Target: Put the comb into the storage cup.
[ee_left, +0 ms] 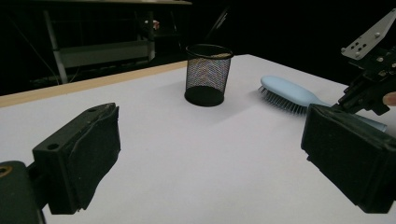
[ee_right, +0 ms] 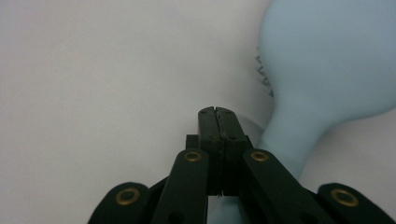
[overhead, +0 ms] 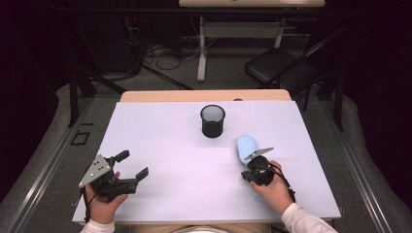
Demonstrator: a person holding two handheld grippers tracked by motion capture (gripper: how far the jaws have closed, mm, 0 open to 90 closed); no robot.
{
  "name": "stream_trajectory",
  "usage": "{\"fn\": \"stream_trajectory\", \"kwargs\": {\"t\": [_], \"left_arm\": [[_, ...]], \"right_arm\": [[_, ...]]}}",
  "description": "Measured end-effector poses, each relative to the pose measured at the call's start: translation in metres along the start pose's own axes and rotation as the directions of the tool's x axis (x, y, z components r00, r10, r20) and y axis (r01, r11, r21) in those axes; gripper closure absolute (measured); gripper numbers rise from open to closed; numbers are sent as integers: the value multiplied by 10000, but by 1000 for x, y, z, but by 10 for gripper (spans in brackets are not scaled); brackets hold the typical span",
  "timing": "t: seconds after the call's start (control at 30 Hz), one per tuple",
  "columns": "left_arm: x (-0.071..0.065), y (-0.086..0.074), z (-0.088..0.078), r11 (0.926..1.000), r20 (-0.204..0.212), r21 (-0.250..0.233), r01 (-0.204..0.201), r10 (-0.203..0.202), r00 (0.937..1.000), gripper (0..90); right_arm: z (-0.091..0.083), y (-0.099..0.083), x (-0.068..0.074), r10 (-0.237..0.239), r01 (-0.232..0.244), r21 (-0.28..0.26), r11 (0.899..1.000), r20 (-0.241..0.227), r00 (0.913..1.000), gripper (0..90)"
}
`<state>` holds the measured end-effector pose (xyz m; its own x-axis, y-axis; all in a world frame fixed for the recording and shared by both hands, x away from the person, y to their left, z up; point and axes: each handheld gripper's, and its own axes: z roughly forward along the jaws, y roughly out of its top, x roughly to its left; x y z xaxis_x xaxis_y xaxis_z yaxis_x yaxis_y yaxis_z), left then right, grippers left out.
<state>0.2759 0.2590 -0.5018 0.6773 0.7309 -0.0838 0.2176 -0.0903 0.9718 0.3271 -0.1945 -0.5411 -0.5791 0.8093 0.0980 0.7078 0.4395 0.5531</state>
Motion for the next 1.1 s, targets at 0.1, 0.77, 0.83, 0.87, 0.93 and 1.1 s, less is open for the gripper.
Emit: {"fn": "stream_trajectory", "kwargs": {"t": [0.1,0.77,0.83,0.87,0.93,1.1], "left_arm": [[0,0,0,10000,-24,7,-7,7,10000,48],[-1,0,0,10000,-26,20,-8,8,10000,48],[-1,0,0,10000,-29,22,-33,33,10000,48],[-1,0,0,10000,-28,18,3,-3,10000,48],[-1,0,0,10000,-35,21,3,-3,10000,48],[-1,0,1,10000,10,29,-31,31,10000,48]], "right_arm": [[-3,-5,-4,105,-105,-65,9999,44,9999,900],[-19,-33,-12,794,-772,-740,9943,275,9965,900],[-20,-35,-12,834,-810,-803,9935,276,9961,900],[-20,-36,-12,836,-808,-866,9930,298,9961,900],[-21,-38,-12,856,-823,-931,9922,324,9958,900],[-23,-40,-12,880,-840,-1009,9913,355,9955,900]]}}
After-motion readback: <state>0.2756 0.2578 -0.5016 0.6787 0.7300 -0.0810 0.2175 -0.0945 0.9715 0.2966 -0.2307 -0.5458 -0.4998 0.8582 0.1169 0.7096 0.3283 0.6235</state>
